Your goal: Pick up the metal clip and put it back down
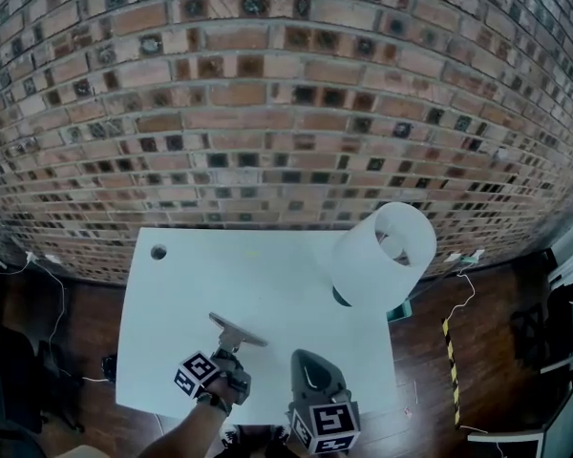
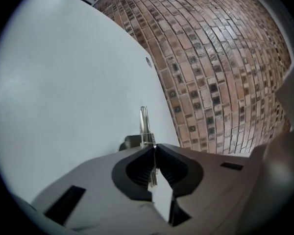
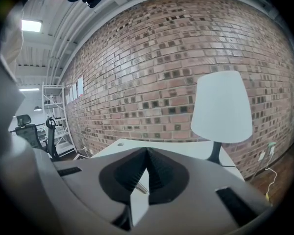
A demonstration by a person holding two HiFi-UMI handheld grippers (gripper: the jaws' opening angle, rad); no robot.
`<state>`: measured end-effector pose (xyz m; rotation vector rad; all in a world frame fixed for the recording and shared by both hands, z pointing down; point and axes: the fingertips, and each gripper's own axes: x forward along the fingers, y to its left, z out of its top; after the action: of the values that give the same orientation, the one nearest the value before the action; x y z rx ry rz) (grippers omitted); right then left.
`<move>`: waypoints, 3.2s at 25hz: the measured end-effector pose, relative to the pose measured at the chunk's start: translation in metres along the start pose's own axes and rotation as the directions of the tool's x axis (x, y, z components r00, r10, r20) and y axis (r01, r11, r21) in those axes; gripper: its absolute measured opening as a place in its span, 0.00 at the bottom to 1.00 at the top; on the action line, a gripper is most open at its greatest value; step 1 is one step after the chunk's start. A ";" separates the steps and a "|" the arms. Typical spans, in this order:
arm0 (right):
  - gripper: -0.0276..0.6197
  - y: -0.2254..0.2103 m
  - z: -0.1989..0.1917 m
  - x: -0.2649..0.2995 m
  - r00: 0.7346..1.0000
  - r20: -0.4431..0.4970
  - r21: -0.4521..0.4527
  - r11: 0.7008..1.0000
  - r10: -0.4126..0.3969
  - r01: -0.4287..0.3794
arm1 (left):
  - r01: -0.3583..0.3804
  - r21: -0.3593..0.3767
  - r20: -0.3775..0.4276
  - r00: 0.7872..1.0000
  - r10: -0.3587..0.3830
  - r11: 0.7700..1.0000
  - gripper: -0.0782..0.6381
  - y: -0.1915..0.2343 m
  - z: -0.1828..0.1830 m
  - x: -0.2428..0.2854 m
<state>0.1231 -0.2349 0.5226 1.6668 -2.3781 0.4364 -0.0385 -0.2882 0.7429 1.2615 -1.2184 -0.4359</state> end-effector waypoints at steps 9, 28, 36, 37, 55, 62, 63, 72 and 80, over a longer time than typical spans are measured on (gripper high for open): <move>0.01 0.000 0.004 -0.002 1.000 0.013 0.012 1.000 0.002 -0.002 | 0.044 -0.020 -0.037 0.998 -0.044 0.999 0.29 -0.007 -0.004 -0.009; 0.01 0.015 0.011 -0.016 0.999 0.039 -0.011 0.999 0.035 -0.035 | 0.039 0.185 0.008 0.999 -0.041 0.982 0.47 0.003 0.019 -0.058; 0.01 0.023 0.036 -0.020 0.993 0.096 -0.020 0.998 0.061 -0.060 | 0.058 0.650 0.021 0.995 -0.095 0.758 0.18 -0.062 0.048 -0.094; 0.01 0.024 0.040 -0.021 0.992 0.105 -0.023 0.998 0.066 -0.064 | 0.056 0.715 0.026 0.994 -0.107 0.697 0.11 -0.077 0.051 -0.099; 0.01 0.039 0.116 -0.049 0.958 0.270 -0.089 0.993 0.094 -0.073 | 0.069 0.997 -0.083 0.868 -0.490 -0.047 0.09 -0.310 0.024 -0.217; 0.01 0.051 0.123 -0.055 0.951 0.295 -0.124 0.990 0.096 -0.062 | 0.075 0.996 -0.092 0.867 -0.491 -0.053 0.09 -0.306 0.021 -0.226; 0.01 0.053 0.124 -0.056 0.951 0.295 -0.126 0.990 0.097 -0.062 | 0.076 0.996 -0.091 0.866 -0.491 -0.051 0.09 -0.306 0.022 -0.227; 0.01 0.076 0.130 -0.063 0.946 0.311 -0.147 0.988 0.089 -0.045 | 0.079 0.994 -0.105 0.854 -0.509 -0.071 0.09 -0.307 0.037 -0.242; 0.01 0.112 0.140 -0.093 0.931 0.359 -0.149 0.989 0.058 -0.005 | 0.110 0.987 -0.154 0.844 -0.513 -0.114 0.09 -0.299 0.040 -0.278</move>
<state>0.0499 -0.1673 0.3469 1.7708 -2.6178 -0.0520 -0.0717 -0.1779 0.3490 3.0153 -1.4672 0.0831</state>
